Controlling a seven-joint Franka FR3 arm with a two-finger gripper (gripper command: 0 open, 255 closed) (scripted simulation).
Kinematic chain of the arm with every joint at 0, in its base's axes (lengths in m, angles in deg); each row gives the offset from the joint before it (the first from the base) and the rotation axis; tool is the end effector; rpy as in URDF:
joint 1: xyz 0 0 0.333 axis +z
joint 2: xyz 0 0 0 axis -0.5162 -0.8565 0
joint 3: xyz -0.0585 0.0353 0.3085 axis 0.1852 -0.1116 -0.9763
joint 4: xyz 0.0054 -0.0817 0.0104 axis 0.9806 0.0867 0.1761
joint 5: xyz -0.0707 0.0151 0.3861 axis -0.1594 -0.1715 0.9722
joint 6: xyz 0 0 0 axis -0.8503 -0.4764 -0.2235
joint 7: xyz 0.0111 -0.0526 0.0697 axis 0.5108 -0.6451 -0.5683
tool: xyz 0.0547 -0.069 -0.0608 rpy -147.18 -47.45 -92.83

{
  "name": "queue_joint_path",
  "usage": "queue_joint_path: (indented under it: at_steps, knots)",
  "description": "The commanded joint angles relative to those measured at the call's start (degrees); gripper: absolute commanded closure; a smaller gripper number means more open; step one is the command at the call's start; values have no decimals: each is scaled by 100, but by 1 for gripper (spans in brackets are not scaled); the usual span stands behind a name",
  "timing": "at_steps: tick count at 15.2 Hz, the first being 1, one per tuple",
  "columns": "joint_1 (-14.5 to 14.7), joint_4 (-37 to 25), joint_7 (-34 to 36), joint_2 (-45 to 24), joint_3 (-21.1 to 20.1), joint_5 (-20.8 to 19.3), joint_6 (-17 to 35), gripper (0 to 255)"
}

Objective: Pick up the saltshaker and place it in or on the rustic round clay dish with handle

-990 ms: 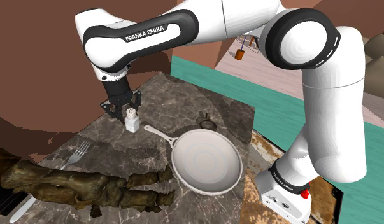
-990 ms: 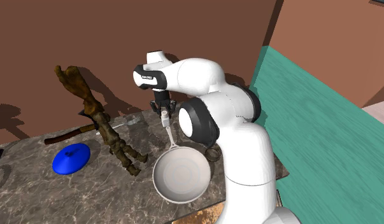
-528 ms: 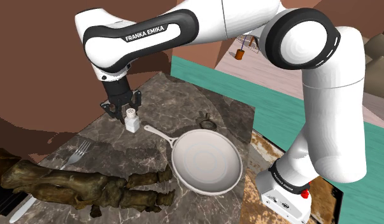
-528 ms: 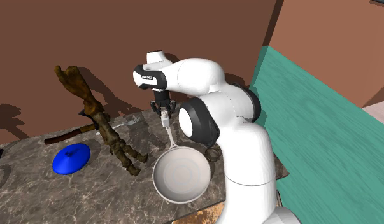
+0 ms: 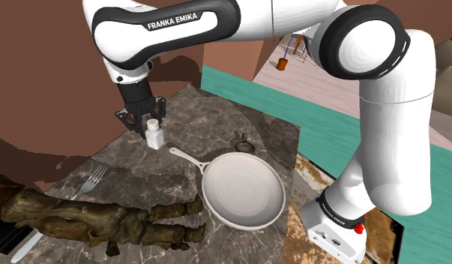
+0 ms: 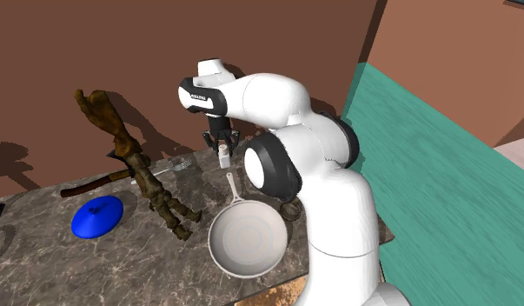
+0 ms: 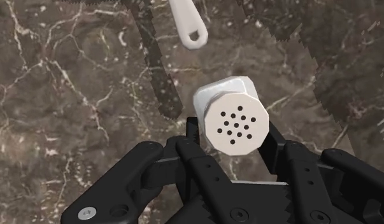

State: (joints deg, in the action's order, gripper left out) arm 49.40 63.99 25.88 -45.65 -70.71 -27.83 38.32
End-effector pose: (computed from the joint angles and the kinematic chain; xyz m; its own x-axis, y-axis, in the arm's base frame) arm 0.5826 0.3514 0.3585 0.9624 -0.0518 -0.2667 -0.0295 -0.9958 0.0870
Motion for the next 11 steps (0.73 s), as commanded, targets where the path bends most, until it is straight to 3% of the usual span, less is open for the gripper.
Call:
queue_joint_path:
  at_steps: [1, 11]
  knots:
    - [1, -145, -6, 23, -4, 7, -169, 255]
    - [29, -739, 8, 139, -29, 40, -872, 255]
